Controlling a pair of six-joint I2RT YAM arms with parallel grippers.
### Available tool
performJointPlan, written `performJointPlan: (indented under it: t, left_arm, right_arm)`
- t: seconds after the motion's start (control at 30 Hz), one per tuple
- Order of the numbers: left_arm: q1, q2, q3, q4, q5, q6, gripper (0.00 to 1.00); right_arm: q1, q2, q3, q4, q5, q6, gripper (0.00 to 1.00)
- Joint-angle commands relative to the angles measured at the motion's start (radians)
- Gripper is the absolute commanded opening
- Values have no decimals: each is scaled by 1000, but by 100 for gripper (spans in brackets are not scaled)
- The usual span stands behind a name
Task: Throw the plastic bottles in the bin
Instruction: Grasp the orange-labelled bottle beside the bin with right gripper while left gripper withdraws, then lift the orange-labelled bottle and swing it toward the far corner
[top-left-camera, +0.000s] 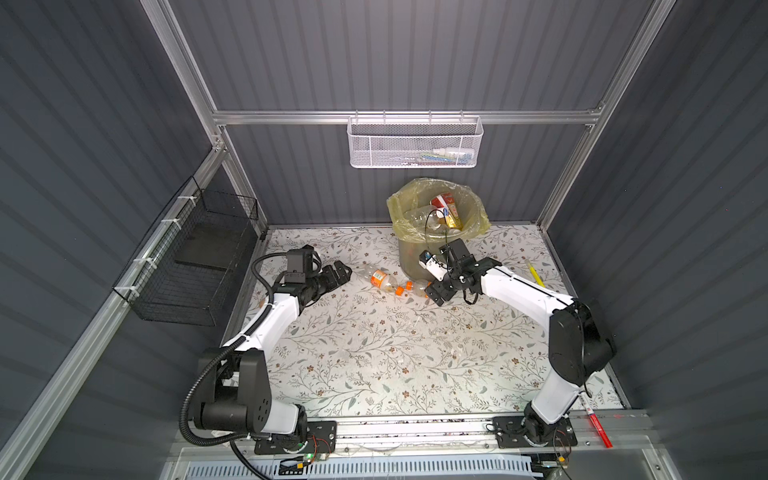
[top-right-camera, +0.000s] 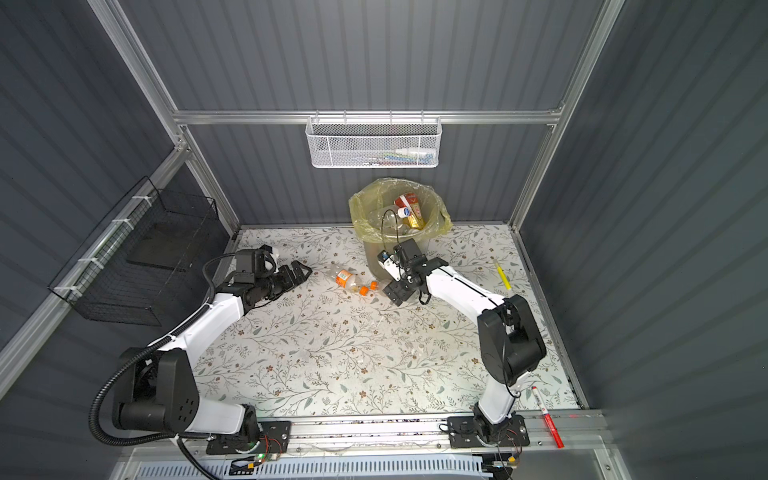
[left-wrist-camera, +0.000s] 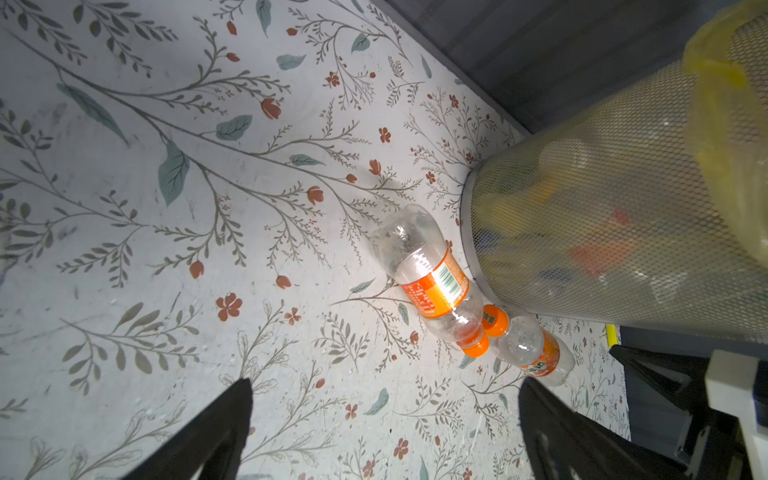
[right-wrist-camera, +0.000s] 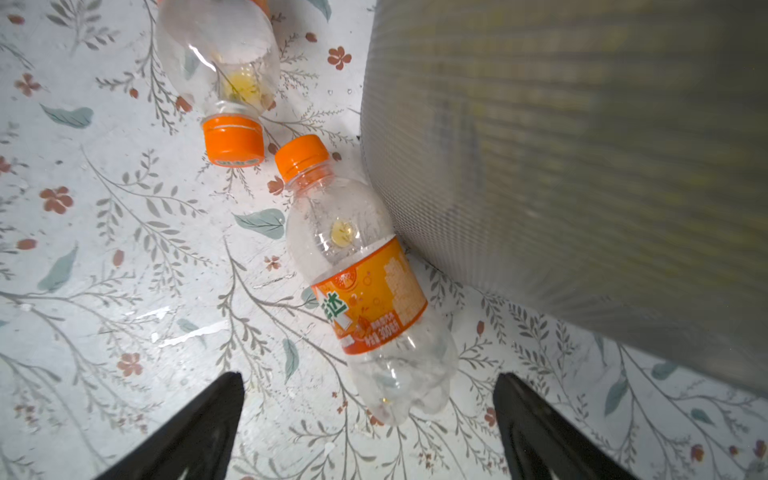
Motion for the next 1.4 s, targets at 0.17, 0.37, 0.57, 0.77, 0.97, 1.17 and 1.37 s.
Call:
performJointPlan:
  t: [0.17, 0.37, 0.57, 0.77, 0.97, 1.17, 1.37]
  left_arm:
    - [28, 4, -28, 34, 67, -9, 100]
    - [33, 10, -27, 35, 72, -8, 100]
    - [36, 17, -28, 40, 77, -7, 100]
    - [36, 18, -28, 41, 78, -4, 100]
    - [38, 15, -36, 43, 81, -3, 100]
    - [38, 21, -35, 43, 90, 0, 100]
    - [38, 47, -16, 49, 121, 3, 100]
  right_arm:
    - [18, 121, 45, 11, 46, -123, 94]
    - [28, 175, 41, 26, 57, -129, 91]
    - [42, 185, -7, 69, 96, -114, 83]
    - [53, 117, -79, 130, 87, -32, 60]
    - [54, -15, -184, 142, 82, 125, 50]
    - [-19, -267, -385, 195, 24, 423, 52]
    - [-211, -582, -711, 370, -112, 804, 53]
